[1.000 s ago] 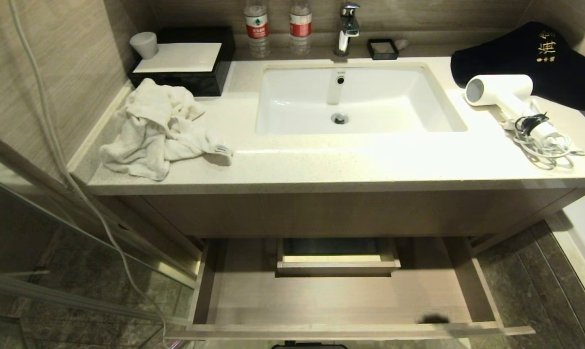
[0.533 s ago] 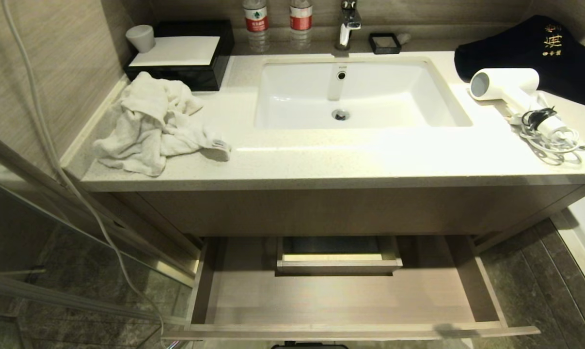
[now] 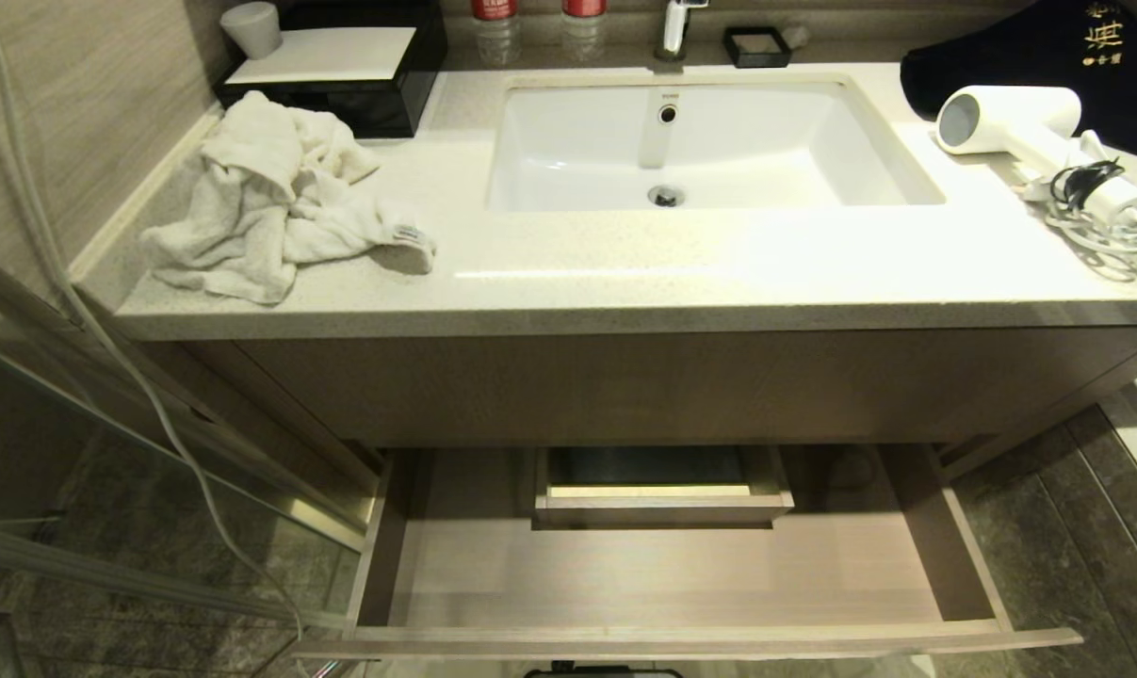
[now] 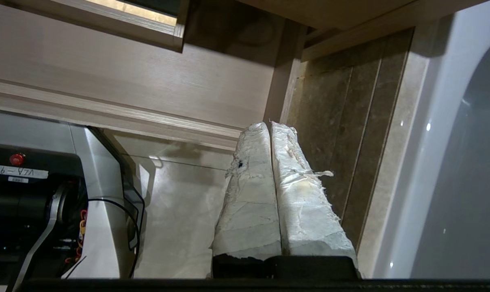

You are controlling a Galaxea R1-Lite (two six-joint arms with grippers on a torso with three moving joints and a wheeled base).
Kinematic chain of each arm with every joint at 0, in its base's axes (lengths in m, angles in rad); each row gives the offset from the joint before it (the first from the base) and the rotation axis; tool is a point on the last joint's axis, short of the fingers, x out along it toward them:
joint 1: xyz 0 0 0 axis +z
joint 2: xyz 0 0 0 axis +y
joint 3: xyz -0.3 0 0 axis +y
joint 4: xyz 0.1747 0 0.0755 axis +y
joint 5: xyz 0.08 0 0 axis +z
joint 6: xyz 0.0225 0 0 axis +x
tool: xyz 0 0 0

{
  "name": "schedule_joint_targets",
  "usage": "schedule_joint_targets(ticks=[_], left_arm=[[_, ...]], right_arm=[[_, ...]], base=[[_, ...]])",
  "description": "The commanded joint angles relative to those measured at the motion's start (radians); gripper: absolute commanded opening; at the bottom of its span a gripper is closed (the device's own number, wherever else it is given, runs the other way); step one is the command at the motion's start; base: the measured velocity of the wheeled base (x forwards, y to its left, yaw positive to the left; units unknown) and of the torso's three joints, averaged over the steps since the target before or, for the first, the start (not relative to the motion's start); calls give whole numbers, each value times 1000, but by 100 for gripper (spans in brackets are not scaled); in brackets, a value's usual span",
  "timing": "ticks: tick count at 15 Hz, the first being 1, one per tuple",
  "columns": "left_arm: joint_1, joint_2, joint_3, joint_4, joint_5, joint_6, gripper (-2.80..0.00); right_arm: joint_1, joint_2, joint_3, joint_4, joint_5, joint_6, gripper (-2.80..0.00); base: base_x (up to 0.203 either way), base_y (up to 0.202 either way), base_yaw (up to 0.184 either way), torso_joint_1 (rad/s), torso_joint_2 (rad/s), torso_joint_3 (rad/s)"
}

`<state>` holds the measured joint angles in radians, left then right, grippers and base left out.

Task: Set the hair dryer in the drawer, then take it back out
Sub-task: Close the drawer

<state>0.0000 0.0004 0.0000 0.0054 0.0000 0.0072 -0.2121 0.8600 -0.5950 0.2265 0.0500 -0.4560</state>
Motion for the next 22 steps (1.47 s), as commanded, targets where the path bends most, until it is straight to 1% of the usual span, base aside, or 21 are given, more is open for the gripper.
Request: schedule_joint_targets(ticks=[1, 4, 16, 22], left_arm=[[0, 1, 2, -1, 0, -1, -280], [0, 1, 2, -1, 0, -1, -280], [0, 1, 2, -1, 0, -1, -280], [0, 1, 2, -1, 0, -1, -280]], right_arm=[[0, -31, 12, 7, 1, -3, -280], [-1, -80, 62, 46, -1, -3, -280], [10, -118, 168, 30, -1, -4, -280], [16, -117, 220, 29, -1, -4, -280]], base=[[0, 0, 0, -278, 547, 251], [0, 0, 0, -286, 548, 251], [0, 0, 0, -277, 500, 220], [0, 0, 0, -269, 377, 134]])
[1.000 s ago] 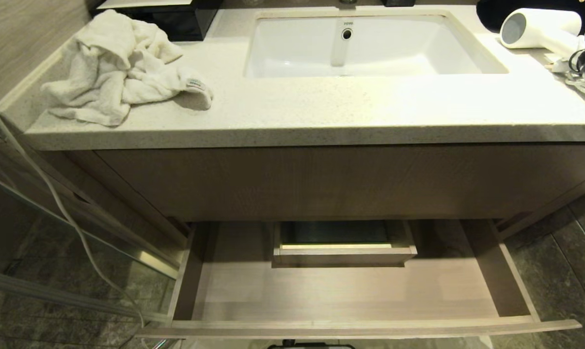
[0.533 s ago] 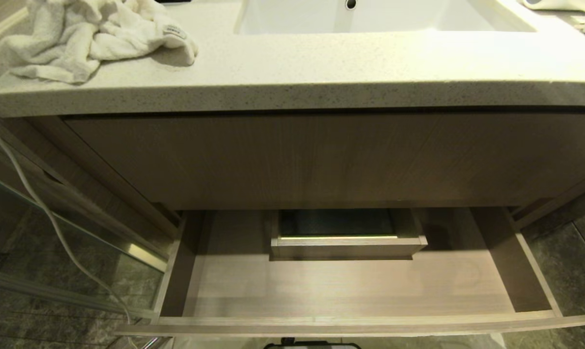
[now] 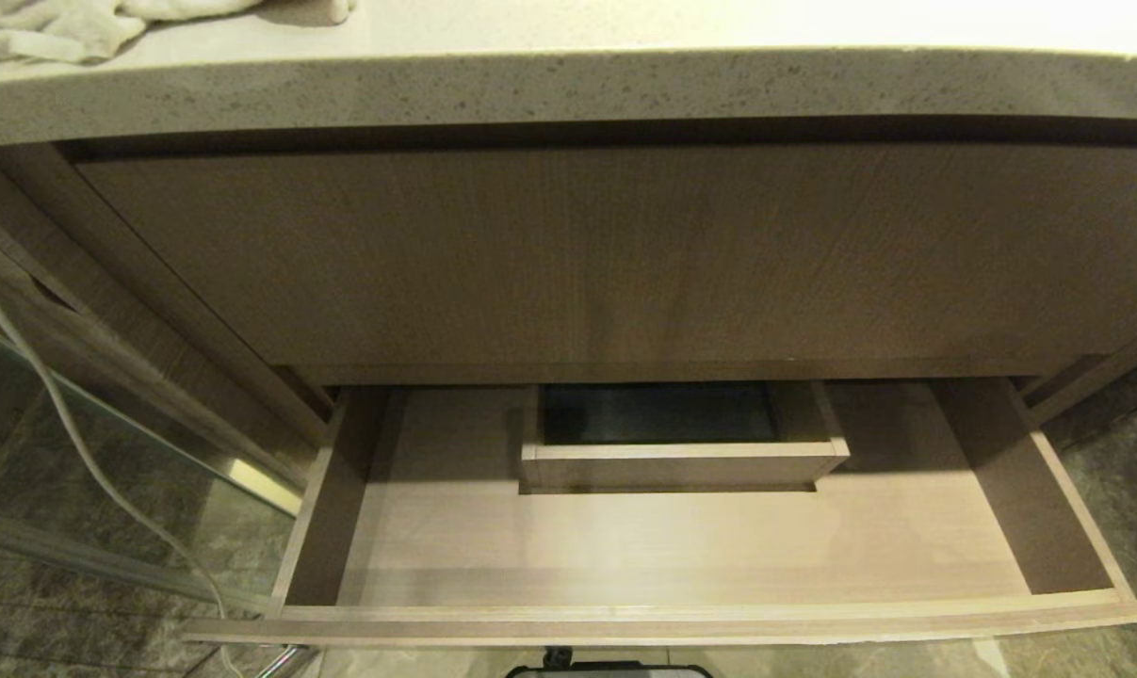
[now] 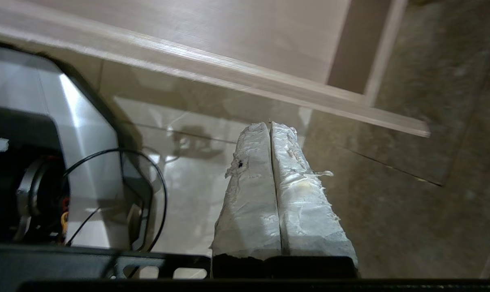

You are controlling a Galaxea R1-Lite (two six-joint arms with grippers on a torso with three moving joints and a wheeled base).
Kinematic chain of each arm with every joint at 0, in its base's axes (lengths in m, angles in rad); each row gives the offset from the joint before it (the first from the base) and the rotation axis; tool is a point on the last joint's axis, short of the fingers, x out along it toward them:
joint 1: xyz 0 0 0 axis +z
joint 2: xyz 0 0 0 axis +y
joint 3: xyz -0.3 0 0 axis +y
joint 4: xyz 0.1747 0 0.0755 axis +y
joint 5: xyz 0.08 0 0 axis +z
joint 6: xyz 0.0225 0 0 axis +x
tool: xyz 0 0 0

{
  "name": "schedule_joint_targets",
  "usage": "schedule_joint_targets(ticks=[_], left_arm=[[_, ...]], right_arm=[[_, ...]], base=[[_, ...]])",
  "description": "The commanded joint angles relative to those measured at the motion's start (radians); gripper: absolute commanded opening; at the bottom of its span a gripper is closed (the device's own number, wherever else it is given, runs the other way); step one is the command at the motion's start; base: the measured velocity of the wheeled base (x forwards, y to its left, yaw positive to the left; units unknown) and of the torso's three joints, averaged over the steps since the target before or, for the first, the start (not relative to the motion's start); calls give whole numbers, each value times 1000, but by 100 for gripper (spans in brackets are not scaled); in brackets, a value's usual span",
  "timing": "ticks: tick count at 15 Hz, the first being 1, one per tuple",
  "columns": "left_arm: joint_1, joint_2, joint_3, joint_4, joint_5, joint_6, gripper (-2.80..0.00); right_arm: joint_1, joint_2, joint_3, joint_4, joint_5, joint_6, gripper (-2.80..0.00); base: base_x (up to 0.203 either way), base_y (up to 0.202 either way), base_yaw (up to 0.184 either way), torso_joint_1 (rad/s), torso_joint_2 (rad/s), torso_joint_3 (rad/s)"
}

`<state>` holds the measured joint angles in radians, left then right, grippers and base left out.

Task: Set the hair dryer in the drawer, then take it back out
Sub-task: Close the drawer

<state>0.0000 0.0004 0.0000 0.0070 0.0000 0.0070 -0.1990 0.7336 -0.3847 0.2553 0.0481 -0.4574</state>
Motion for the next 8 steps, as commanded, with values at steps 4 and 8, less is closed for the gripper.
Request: schedule_joint_targets(ticks=[4, 8], left_arm=[[0, 1, 2, -2, 0, 0, -280], [0, 1, 2, -2, 0, 0, -280]], right_arm=[[6, 67, 7, 0, -1, -2, -280], [5, 318, -41, 8, -22, -29, -280]], base=[[0, 0, 0, -30, 291, 198], [0, 0, 0, 59, 99, 152]])
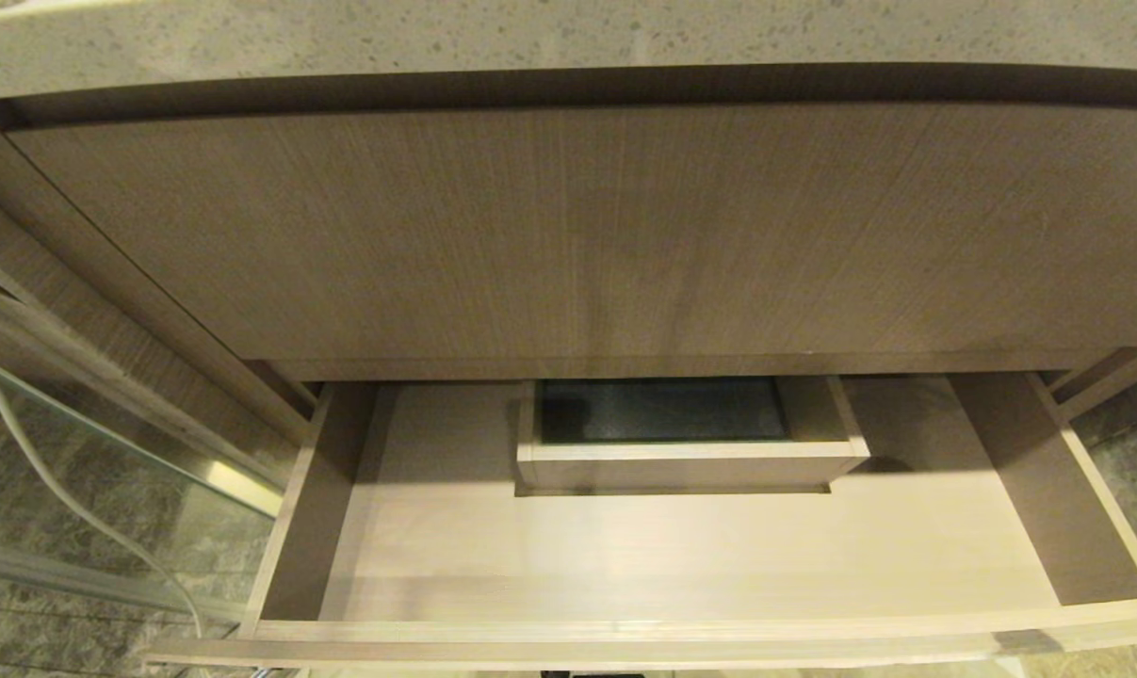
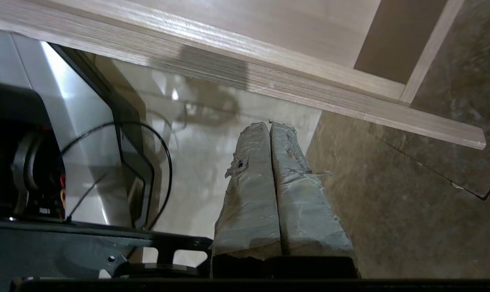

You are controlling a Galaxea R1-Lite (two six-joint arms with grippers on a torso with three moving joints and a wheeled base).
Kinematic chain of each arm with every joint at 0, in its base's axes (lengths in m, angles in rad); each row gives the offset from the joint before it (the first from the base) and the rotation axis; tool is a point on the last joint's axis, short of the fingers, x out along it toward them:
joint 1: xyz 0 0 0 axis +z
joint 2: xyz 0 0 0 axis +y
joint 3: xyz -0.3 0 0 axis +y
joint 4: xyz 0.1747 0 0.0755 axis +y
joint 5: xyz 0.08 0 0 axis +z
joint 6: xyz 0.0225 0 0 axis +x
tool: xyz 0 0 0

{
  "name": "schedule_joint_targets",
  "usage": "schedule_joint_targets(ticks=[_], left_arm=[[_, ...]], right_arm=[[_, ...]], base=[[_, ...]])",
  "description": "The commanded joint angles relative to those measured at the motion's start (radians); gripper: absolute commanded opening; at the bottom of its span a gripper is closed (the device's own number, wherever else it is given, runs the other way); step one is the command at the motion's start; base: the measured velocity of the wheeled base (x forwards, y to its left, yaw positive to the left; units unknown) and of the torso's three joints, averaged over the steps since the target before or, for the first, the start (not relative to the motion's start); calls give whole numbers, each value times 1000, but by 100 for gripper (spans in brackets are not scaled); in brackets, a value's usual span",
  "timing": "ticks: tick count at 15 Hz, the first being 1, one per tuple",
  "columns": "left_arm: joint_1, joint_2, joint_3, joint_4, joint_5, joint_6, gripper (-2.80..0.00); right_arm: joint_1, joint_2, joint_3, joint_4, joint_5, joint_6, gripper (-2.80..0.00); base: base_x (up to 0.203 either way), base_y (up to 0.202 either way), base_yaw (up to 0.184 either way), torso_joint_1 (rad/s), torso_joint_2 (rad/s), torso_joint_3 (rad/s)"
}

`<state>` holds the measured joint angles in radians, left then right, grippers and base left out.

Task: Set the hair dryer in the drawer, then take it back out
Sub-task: Close the drawer

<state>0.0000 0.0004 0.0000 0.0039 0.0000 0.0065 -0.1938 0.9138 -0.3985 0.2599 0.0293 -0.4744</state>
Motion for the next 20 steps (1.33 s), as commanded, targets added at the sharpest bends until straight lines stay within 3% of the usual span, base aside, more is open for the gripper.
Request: schedule_joint_targets(ticks=[1, 4, 6, 8, 11, 15, 20], left_arm=[[0, 1, 2, 1, 0, 0, -280], [0, 1, 2, 1, 0, 0, -280], [0, 1, 2, 1, 0, 0, -280], [0, 1, 2, 1, 0, 1, -280], [0, 1, 2, 1, 0, 0, -280], [0, 1, 2, 1, 0, 0, -280], [0, 1, 2, 1, 0, 1, -280]], right_arm=[[-4, 203, -77, 17, -8, -41, -280], [-40, 317, -208, 101, -33, -104, -280], [-81, 352, -248, 122, -98, -183, -280], [-123, 382, -282, 137, -191, -265, -280], [-130, 396, -287, 234, -363, -290, -280], [-130, 477, -291, 343, -384, -286, -280], [-131, 648, -331, 356, -382, -285, -280]], base=[[0, 0, 0, 22, 36, 46], [0, 0, 0, 23, 33, 42], [0, 0, 0, 12, 5, 42], [0, 0, 0, 0, 0, 0], [0, 0, 0, 0, 0, 0], [0, 0, 0, 0, 0, 0], [0, 0, 0, 0, 0, 0]])
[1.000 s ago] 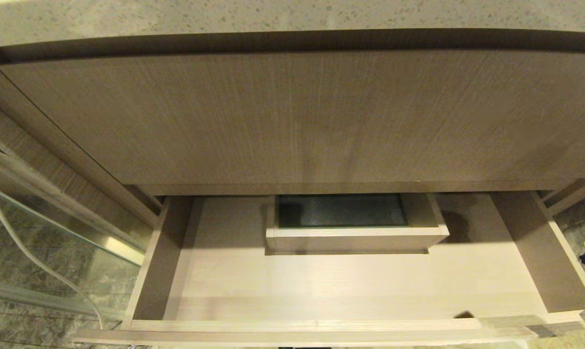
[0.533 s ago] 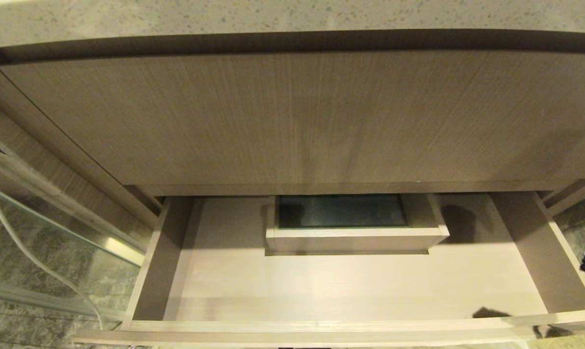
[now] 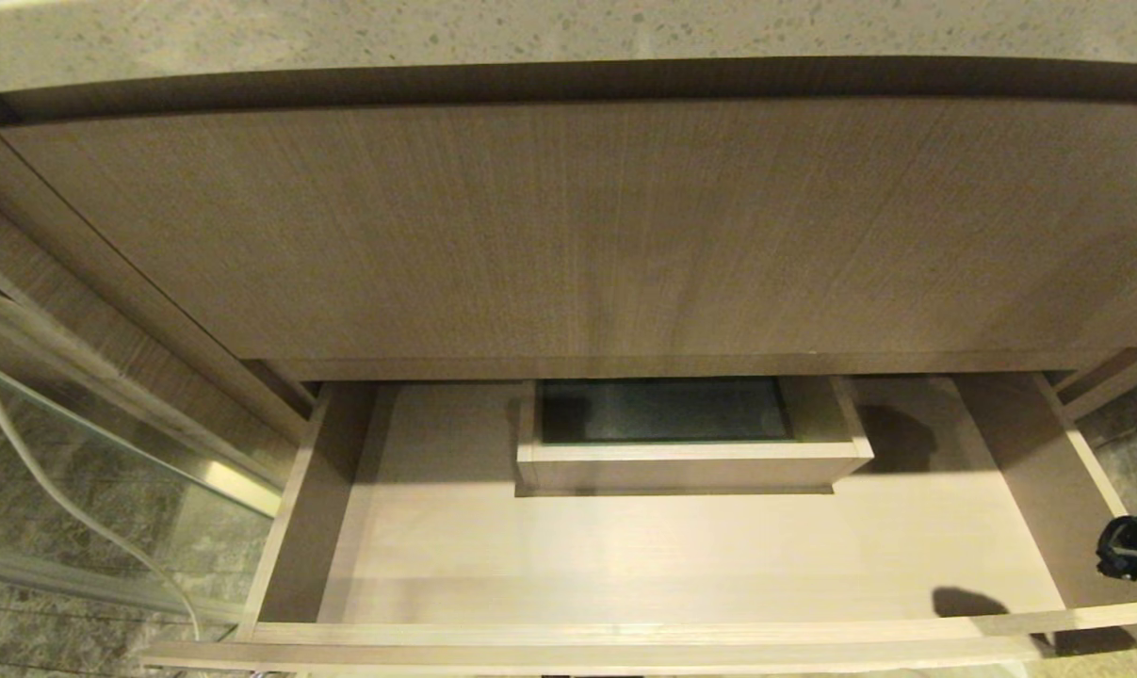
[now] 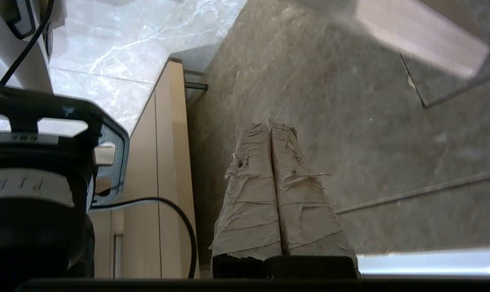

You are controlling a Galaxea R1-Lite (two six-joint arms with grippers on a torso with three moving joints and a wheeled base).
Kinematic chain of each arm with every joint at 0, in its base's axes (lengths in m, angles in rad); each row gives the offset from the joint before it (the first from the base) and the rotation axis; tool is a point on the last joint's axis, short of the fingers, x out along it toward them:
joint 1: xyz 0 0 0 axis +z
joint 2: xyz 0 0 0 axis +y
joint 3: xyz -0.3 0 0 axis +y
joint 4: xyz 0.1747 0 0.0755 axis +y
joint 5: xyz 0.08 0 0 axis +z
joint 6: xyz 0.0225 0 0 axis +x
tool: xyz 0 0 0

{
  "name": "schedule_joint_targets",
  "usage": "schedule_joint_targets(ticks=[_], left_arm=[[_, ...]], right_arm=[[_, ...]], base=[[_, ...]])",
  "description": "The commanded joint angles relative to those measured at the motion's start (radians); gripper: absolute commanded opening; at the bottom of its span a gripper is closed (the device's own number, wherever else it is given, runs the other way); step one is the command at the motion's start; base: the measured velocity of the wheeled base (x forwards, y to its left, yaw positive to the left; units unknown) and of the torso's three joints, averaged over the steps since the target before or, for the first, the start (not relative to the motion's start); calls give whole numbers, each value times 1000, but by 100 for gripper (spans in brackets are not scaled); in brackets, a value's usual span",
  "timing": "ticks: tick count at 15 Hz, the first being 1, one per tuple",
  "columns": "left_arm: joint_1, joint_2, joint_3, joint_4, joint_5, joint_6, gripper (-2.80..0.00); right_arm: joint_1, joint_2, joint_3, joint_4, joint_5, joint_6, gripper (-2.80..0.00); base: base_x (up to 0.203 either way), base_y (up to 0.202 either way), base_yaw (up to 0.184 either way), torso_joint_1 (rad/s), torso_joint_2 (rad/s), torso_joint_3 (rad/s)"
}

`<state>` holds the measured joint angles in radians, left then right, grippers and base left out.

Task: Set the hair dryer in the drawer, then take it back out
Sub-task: Close the drawer

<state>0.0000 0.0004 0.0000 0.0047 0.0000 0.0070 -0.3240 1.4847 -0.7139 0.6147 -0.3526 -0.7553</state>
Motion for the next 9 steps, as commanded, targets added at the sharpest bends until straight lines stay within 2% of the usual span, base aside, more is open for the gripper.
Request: schedule_joint_targets(ticks=[1, 5, 7, 9], left_arm=[[0, 1, 2, 0, 0, 1, -280], [0, 1, 2, 0, 0, -1, -280], [0, 1, 2, 0, 0, -1, -280], [0, 1, 2, 0, 0, 0, -280]], right_arm=[[-1, 115, -34, -1, 3, -4, -280], [-23, 278, -164, 8, 13, -19, -280], [-48, 309, -177, 9, 12, -81, -280], [-50, 317, -179, 0, 10, -93, -280]], base=[[0, 0, 0, 0, 0, 0], [0, 0, 0, 0, 0, 0], [0, 0, 0, 0, 0, 0], [0, 0, 0, 0, 0, 0]])
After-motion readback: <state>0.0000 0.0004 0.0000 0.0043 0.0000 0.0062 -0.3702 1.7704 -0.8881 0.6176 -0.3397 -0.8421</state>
